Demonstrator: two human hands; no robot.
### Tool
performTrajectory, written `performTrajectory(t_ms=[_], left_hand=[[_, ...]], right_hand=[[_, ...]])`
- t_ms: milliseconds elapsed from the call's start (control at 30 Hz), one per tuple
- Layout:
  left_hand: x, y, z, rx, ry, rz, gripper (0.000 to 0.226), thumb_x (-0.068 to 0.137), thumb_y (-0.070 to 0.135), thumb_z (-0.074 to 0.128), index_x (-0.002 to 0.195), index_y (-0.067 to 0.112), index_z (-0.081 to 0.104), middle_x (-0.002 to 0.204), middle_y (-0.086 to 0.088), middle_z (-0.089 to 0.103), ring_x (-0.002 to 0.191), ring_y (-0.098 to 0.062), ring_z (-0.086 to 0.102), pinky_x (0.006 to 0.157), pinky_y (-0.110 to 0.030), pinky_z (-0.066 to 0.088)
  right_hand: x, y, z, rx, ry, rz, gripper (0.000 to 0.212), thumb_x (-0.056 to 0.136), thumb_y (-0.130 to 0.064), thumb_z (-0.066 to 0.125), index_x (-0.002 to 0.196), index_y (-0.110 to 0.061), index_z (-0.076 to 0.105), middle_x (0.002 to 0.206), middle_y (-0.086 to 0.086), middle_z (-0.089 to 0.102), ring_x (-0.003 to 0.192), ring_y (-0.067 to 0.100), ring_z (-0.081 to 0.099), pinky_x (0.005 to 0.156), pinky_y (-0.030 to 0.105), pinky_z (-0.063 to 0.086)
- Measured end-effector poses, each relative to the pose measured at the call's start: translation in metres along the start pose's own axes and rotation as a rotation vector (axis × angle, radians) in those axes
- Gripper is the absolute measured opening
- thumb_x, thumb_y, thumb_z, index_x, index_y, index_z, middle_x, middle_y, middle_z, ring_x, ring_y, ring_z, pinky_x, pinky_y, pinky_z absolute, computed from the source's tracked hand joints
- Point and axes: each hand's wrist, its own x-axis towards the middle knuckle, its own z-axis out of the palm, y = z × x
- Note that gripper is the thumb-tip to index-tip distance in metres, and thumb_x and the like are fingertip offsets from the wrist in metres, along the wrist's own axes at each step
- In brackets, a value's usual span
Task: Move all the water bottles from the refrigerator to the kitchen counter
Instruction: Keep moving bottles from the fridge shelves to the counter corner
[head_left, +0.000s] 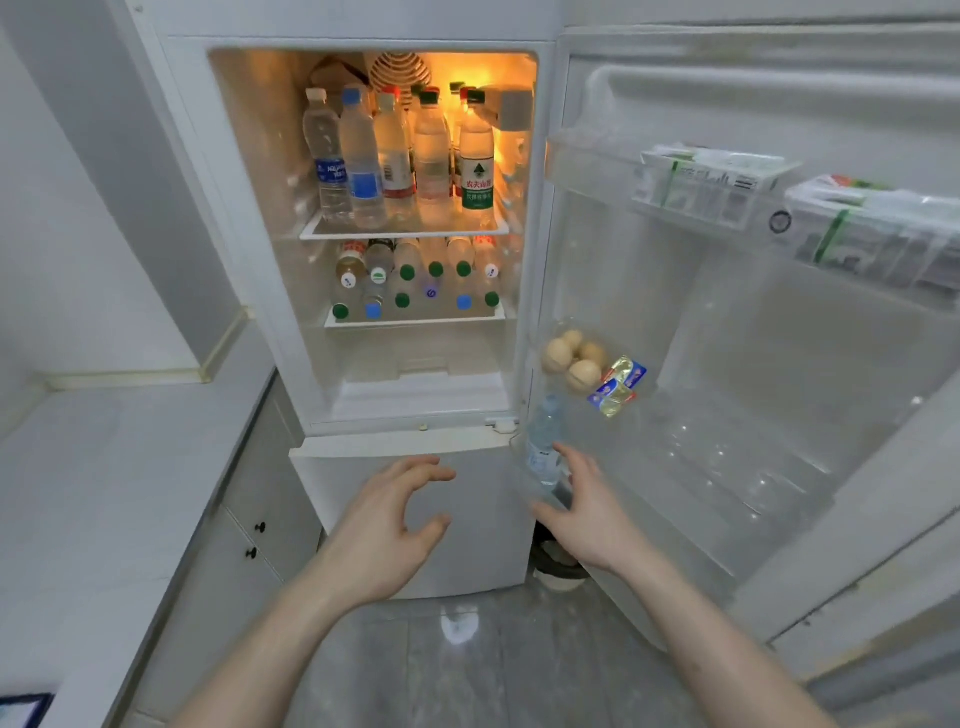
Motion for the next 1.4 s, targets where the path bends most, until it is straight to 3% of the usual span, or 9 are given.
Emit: performTrajectory(t_ms=[100, 267, 400, 667, 900, 1067, 1167, 1300, 1400], left_hand=[[0.006, -0.003, 0.011, 0.005, 0.005, -0.031, 0.043, 0.092, 0.033, 0.068, 0.133, 0.041, 0.059, 0.144, 0.027, 0.045, 0.138, 0.0, 0.041, 0.112, -0.021, 0.031], [0.015, -0.011, 0.006, 0.021, 0.07, -0.095, 0.043, 0.092, 0.033, 0.069, 0.132, 0.042, 0.059, 0.146, 0.025, 0.046, 0.137, 0.001, 0.041, 0.109, -0.018, 0.031], [0.026, -0.022, -0.007, 0.041, 0.102, -0.114, 0.042, 0.093, 0.032, 0.068, 0.133, 0.041, 0.059, 0.146, 0.025, 0.046, 0.137, 0.003, 0.039, 0.107, -0.013, 0.027], [0.092, -0.057, -0.038, 0.043, 0.067, -0.107, 0.04, 0.092, 0.028, 0.07, 0.131, 0.036, 0.062, 0.142, 0.021, 0.051, 0.133, 0.0, 0.045, 0.108, -0.018, 0.031], [0.224, -0.108, -0.085, 0.045, 0.061, -0.16, 0.043, 0.09, 0.026, 0.072, 0.131, 0.027, 0.06, 0.14, 0.006, 0.049, 0.114, -0.016, 0.059, 0.089, -0.028, 0.047], [0.313, -0.145, -0.108, 0.118, 0.046, -0.184, 0.058, 0.085, 0.024, 0.074, 0.139, 0.017, 0.054, 0.144, -0.004, 0.041, 0.1, -0.026, 0.063, 0.097, -0.039, 0.052], [0.354, -0.156, -0.12, 0.114, 0.067, -0.192, 0.06, 0.083, 0.025, 0.074, 0.138, 0.016, 0.054, 0.147, -0.009, 0.042, 0.113, -0.032, 0.062, 0.101, -0.038, 0.05], [0.377, -0.14, -0.131, 0.067, 0.169, 0.01, 0.039, 0.081, 0.019, 0.074, 0.116, 0.028, 0.059, 0.124, 0.002, 0.052, 0.109, -0.025, 0.061, 0.092, -0.036, 0.051], [0.389, -0.12, -0.147, -0.005, 0.322, 0.129, 0.041, 0.084, 0.021, 0.072, 0.122, 0.025, 0.057, 0.124, 0.009, 0.048, 0.092, -0.012, 0.064, 0.085, -0.035, 0.057]], right_hand=[[0.032, 0.016, 0.01, 0.039, -0.03, 0.071, 0.095, 0.085, -0.032, 0.08, 0.162, -0.018, 0.026, 0.157, 0.006, 0.038, 0.148, 0.023, 0.037, 0.118, 0.032, 0.032], [0.097, 0.036, 0.028, 0.066, 0.11, 0.071, 0.084, 0.063, -0.042, 0.073, 0.139, -0.019, 0.046, 0.133, 0.007, 0.058, 0.127, 0.032, 0.056, 0.105, 0.042, 0.05], [0.124, 0.022, 0.034, 0.072, 0.188, 0.055, 0.066, 0.069, -0.033, 0.077, 0.129, -0.02, 0.052, 0.122, 0.008, 0.064, 0.116, 0.035, 0.064, 0.097, 0.044, 0.055], [0.155, 0.018, 0.05, 0.036, 0.191, 0.094, 0.066, 0.082, -0.02, 0.082, 0.138, -0.011, 0.047, 0.133, 0.017, 0.054, 0.123, 0.042, 0.055, 0.099, 0.046, 0.048], [0.169, 0.023, 0.06, 0.041, 0.182, 0.023, 0.055, 0.078, -0.018, 0.089, 0.124, -0.021, 0.059, 0.117, -0.001, 0.063, 0.11, 0.027, 0.063, 0.084, 0.035, 0.047], [0.161, 0.003, 0.059, -0.043, 0.258, -0.021, 0.063, 0.077, -0.022, 0.091, 0.133, -0.023, 0.062, 0.121, -0.011, 0.062, 0.118, 0.024, 0.063, 0.093, 0.036, 0.049], [0.159, -0.026, 0.056, -0.077, 0.307, -0.102, 0.063, 0.078, -0.029, 0.09, 0.134, -0.032, 0.062, 0.124, -0.016, 0.064, 0.115, 0.018, 0.062, 0.095, 0.04, 0.052], [0.161, -0.077, 0.042, -0.058, 0.367, -0.203, 0.06, 0.079, -0.031, 0.09, 0.131, -0.039, 0.062, 0.123, -0.028, 0.062, 0.113, 0.002, 0.058, 0.095, 0.019, 0.043], [0.171, -0.116, 0.03, 0.073, 0.379, -0.204, 0.056, 0.08, -0.036, 0.09, 0.129, -0.042, 0.064, 0.123, -0.033, 0.065, 0.118, -0.01, 0.057, 0.095, 0.009, 0.041]])
